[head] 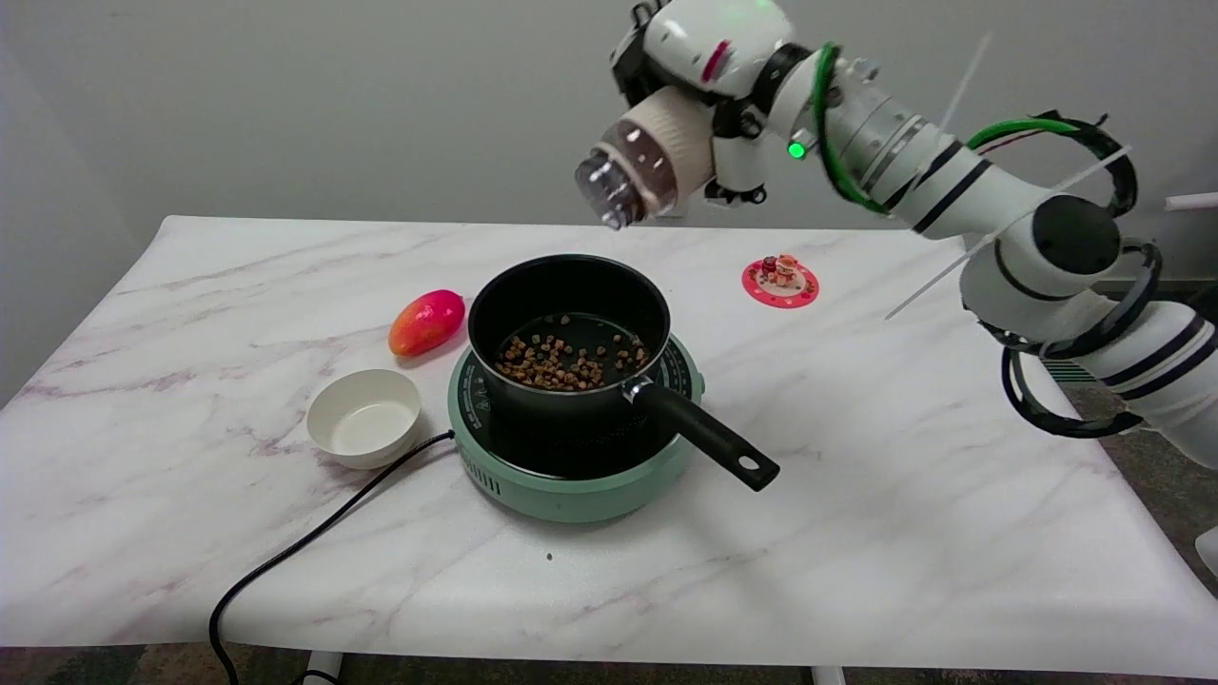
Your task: Place the bottle onto the table.
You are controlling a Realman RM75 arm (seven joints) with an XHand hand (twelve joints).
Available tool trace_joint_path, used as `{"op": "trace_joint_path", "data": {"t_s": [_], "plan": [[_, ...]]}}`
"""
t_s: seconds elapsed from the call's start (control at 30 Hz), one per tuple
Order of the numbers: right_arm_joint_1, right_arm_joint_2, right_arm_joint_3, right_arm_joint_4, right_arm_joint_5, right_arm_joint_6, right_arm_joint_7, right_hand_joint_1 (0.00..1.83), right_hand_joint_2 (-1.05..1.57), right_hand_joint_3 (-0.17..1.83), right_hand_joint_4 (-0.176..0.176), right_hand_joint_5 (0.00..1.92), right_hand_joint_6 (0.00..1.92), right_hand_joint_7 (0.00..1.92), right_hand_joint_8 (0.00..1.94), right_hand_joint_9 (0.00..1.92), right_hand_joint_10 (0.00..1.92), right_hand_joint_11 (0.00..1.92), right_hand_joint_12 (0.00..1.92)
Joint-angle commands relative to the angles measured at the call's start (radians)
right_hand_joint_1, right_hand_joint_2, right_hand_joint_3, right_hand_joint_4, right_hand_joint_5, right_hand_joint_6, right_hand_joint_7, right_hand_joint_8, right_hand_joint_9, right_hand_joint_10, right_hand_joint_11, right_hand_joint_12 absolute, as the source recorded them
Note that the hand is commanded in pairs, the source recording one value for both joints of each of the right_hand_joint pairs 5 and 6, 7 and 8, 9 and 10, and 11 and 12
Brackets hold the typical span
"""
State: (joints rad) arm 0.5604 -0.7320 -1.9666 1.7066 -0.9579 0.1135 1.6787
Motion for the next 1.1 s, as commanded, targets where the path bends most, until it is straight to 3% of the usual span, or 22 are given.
{"op": "trace_joint_path", "data": {"t_s": [0.03, 0.2, 0.33, 0.53, 0.87, 1.1], "plan": [[-0.407, -0.002, 0.605, -0.028, 0.632, -0.037, 0.075, 1.65, 0.45, 1.25, 0.0, 1.92, 1.92, 1.92, 1.92, 1.45, 1.45, 1.15, 1.15], [-0.545, -0.047, 0.748, -0.104, 0.83, 0.035, 0.073, 1.66, 0.48, 1.23, 0.0, 1.92, 1.92, 1.92, 1.92, 1.46, 1.46, 1.16, 1.16], [-0.598, -0.105, 0.841, -0.233, 0.948, 0.2, 0.066, 1.66, 0.52, 1.21, 0.0, 1.92, 1.92, 1.92, 1.92, 1.49, 1.49, 1.18, 1.18], [-0.648, -0.162, 0.912, -0.434, 1.012, 0.42, 0.065, 1.66, 0.65, 1.11, 0.0, 1.92, 1.92, 1.92, 1.92, 1.53, 1.53, 1.19, 1.19], [-0.711, -0.18, 0.921, -0.713, 1.192, 0.632, 0.062, 1.64, 0.8, 0.98, 0.0, 1.92, 1.92, 1.92, 1.92, 1.6, 1.6, 1.23, 1.23], [-0.708, -0.181, 0.817, -0.889, 1.337, 0.743, 0.061, 1.63, 0.88, 0.91, 0.0, 1.92, 1.92, 1.92, 1.92, 1.63, 1.63, 1.24, 1.24]]}}
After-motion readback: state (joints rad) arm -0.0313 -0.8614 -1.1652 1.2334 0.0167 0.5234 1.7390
